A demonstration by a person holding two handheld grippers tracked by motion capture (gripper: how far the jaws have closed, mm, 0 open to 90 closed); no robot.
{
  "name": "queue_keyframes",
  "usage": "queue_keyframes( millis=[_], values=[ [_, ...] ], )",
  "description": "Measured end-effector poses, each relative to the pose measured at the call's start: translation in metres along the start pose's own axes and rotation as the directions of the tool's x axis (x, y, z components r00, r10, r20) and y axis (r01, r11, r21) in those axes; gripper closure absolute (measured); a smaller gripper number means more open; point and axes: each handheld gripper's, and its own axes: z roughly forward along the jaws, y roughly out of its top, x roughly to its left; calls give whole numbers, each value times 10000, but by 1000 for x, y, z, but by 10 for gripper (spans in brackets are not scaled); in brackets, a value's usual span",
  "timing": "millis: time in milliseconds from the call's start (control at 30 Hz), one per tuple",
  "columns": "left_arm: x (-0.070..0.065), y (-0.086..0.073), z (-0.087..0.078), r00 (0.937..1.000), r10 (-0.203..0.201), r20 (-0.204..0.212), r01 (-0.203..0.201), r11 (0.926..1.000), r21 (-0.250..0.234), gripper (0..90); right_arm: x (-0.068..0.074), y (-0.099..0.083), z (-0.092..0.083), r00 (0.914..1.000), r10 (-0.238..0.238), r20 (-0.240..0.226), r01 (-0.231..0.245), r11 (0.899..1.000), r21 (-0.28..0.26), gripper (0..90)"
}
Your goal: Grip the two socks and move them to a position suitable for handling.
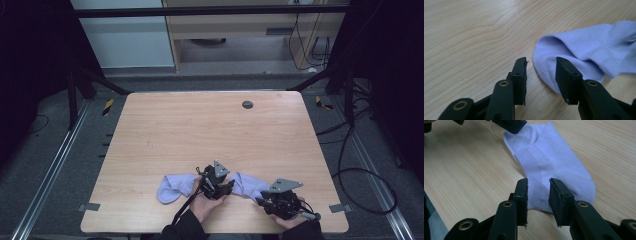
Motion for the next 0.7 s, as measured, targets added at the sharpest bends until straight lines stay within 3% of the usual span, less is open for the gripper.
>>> queue_keyframes(
  millis=[333,567,700],
  values=[
    [-2,-2,4,10000,2,40,-3,9998,192,683,2,-2,8,9997,-152,-170,159,9992,370,705],
    [-3,-1,5,10000,68,29,-68,9997,214,724,1,-1,9,9998,-188,-65,191,9989,437,772],
    [-3,0,5,10000,65,70,-67,9994,325,783,1,1,9,10000,41,31,-42,9985,554,824]
  ],
)
